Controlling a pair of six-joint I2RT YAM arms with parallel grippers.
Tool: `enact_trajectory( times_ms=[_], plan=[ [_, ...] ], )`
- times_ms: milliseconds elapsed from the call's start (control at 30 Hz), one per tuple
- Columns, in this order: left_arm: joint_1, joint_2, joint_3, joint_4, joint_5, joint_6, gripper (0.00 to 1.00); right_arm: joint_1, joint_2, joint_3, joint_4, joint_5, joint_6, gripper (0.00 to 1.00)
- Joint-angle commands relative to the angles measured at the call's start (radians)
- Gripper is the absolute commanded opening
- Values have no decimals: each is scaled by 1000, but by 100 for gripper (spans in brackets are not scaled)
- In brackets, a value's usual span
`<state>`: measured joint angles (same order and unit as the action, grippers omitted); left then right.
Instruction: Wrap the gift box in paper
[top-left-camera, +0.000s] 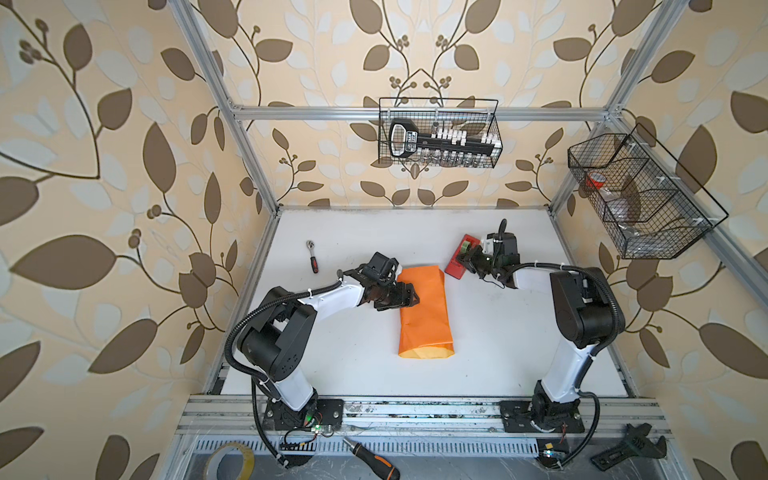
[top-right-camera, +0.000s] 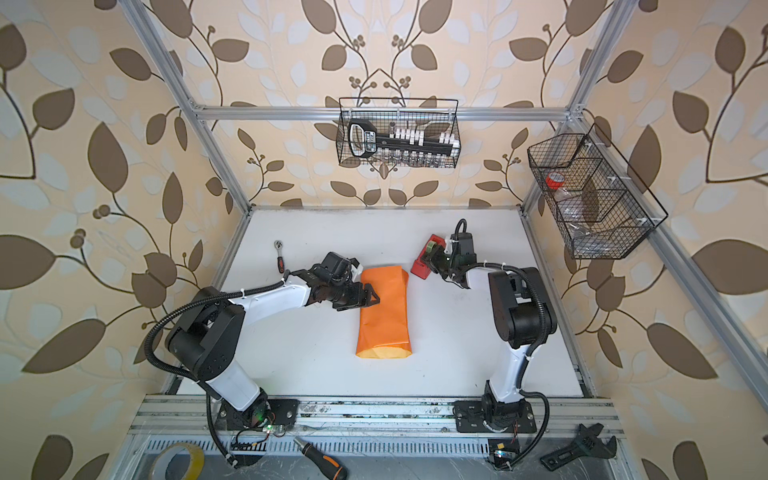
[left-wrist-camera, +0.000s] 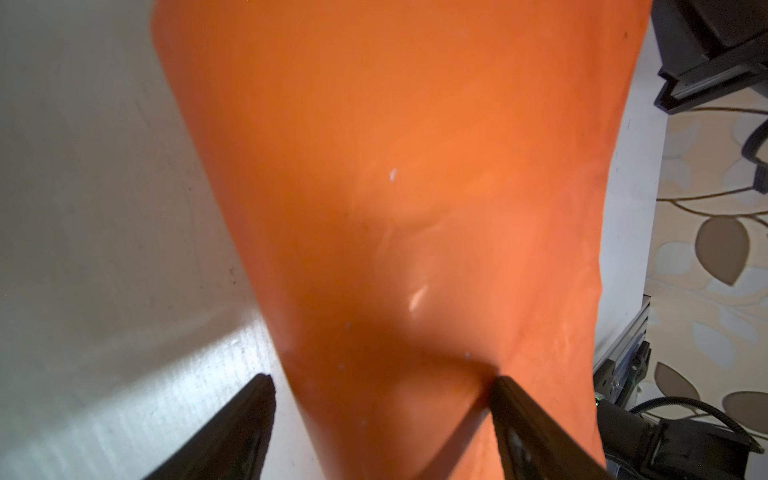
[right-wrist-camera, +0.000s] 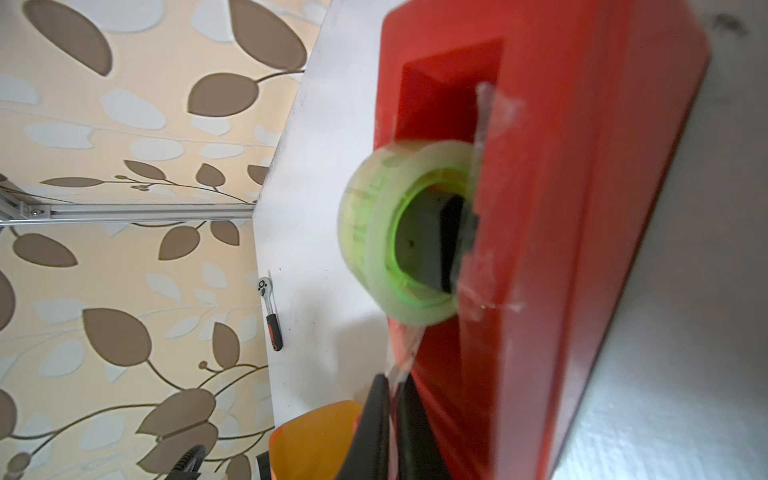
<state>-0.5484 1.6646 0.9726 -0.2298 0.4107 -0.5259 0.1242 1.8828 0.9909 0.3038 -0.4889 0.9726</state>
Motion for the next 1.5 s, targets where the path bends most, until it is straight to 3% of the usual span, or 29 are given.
enact_trajectory(
  times_ms=[0, 133, 433, 800, 1200, 1467],
  plan=[
    [5, 28, -41, -117, -99, 37, 83, 1, 22, -18, 24, -17, 37, 5],
    [5, 30, -39, -118, -98, 37, 83, -4, 12, -19, 43, -26, 61, 0],
    [5, 33, -41, -117, -100, 37, 83, -3, -26, -18, 144, -69, 155, 0],
    [4, 34, -42, -123, -109, 38, 83, 21, -92, -27, 147, -81, 176, 0],
    [4, 35, -42, -121, -110, 39, 82, 72, -206, -165, 170, -36, 190, 0],
    [5, 36, -43, -119, -110, 38, 82, 116, -205, -234, 194, -21, 183, 0]
  ],
)
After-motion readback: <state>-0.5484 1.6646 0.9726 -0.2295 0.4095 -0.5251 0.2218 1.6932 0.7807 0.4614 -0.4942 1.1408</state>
